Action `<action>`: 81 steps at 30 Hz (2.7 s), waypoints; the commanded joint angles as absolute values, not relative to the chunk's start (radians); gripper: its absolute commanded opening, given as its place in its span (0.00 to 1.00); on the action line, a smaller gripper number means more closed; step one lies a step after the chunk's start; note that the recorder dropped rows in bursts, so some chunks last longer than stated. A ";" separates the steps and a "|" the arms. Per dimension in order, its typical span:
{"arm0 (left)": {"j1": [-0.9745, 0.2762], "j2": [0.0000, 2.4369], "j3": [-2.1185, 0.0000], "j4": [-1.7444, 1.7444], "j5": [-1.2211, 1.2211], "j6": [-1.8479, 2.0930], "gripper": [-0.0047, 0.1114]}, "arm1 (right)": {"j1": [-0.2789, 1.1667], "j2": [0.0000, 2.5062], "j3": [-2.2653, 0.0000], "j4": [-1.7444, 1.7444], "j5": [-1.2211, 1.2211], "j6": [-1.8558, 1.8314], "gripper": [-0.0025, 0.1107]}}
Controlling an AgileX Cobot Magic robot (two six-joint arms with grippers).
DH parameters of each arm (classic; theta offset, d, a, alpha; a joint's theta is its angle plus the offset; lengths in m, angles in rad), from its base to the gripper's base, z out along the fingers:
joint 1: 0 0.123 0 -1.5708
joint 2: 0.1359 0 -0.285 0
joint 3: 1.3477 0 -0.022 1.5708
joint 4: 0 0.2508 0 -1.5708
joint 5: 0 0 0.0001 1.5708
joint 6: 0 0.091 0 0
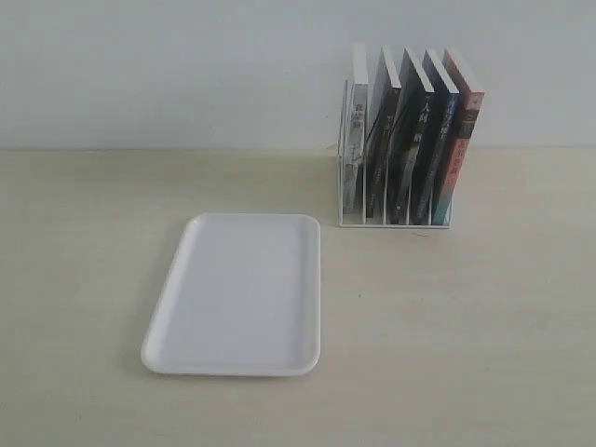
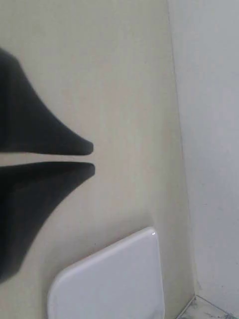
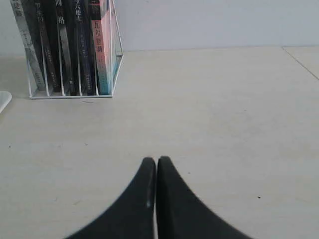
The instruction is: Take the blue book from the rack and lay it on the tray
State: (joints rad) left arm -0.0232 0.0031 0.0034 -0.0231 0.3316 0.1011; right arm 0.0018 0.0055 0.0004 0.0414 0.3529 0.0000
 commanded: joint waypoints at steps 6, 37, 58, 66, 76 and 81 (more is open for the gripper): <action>-0.021 0.000 0.000 -0.026 0.316 0.105 0.08 | 0.000 0.000 0.000 0.043 0.341 0.000 0.02; -0.021 0.000 0.000 -0.026 0.316 0.105 0.08 | 0.000 0.000 0.000 0.029 0.133 -0.009 0.02; -0.021 0.000 0.000 -0.026 0.316 0.105 0.08 | 0.000 0.112 -0.249 0.127 -0.085 -0.086 0.02; -0.021 0.000 0.000 -0.026 0.316 0.105 0.08 | 0.000 0.401 -0.497 0.127 0.125 -0.107 0.02; -0.021 0.000 0.000 -0.026 0.316 0.105 0.08 | 0.000 0.441 -0.506 0.127 -0.013 -0.102 0.02; -0.021 0.000 0.000 -0.026 0.316 0.105 0.08 | 0.000 0.441 -0.508 0.127 -0.048 -0.097 0.02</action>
State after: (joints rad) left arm -0.0232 0.0031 0.0034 -0.0231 0.3316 0.1011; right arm 0.0018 0.4400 -0.4982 0.1244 -0.0240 -0.0962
